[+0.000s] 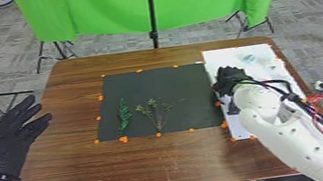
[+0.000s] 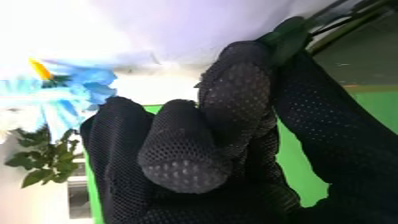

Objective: Arrange flowers

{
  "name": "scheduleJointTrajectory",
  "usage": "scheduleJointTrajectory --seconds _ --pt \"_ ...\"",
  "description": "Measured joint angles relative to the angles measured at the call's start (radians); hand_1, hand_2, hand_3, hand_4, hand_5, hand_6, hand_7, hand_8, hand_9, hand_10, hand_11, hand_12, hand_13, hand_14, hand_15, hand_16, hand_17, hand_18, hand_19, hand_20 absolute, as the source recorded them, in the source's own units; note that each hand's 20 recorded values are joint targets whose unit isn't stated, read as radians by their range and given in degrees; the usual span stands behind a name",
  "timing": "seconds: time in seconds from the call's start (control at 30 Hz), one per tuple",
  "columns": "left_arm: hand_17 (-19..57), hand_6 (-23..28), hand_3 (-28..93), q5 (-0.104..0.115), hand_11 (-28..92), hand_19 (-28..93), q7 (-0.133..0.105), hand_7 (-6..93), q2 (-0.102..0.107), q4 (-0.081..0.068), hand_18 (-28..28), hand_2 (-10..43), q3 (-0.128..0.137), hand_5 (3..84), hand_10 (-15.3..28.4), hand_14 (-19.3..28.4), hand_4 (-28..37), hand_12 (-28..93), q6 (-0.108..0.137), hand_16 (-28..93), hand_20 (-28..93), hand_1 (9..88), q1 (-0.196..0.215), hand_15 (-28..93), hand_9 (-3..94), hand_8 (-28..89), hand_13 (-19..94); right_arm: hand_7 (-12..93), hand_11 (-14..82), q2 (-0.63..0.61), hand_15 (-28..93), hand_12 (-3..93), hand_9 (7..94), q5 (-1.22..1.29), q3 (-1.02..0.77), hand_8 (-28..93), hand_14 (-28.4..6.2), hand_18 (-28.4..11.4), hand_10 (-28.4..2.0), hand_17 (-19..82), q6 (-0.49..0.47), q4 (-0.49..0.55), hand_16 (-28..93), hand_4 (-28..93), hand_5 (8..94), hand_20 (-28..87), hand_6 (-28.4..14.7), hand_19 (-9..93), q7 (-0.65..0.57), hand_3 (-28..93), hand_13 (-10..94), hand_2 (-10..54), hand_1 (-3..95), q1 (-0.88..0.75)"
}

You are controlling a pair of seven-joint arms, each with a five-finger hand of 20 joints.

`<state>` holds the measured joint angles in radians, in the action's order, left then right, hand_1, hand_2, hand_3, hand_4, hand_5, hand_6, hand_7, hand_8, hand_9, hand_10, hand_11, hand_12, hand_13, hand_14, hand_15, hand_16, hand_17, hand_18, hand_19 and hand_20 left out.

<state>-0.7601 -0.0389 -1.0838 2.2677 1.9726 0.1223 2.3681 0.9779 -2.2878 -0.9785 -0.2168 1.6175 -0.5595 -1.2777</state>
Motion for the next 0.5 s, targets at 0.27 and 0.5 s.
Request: scheduleJointTrajectory --seconds 0.27,0.5 --pt "-7.4 2.7 73 0.0 22 52 -0.003 17.2 0.0 0.0 20.6 7.7 0.0 34.3 11.1 14.3 -26.2 8 0.0 -6 5 26.9 0.001 46 28.2 -11 28 72 50.5 -0.006 69 24.4 93.7 0.0 -0.041 14 -2.3 -16.1 -5.8 64 0.076 0.092 28 -11 68.6 63 -5.2 93 0.003 88 94 -6.0 37.4 -0.053" --pt "-7.4 2.7 73 0.0 22 52 -0.005 17.2 0.0 0.0 20.5 7.7 0.0 34.3 11.1 14.3 -26.1 8 0.0 -6 6 26.9 0.002 46 28.2 -11 28 72 50.9 -0.006 69 24.1 93.7 0.001 -0.075 14 -2.2 -15.9 -5.9 64 0.112 0.171 28 -12 68.8 63 -5.4 93 0.009 88 94 -5.9 37.7 -0.055"
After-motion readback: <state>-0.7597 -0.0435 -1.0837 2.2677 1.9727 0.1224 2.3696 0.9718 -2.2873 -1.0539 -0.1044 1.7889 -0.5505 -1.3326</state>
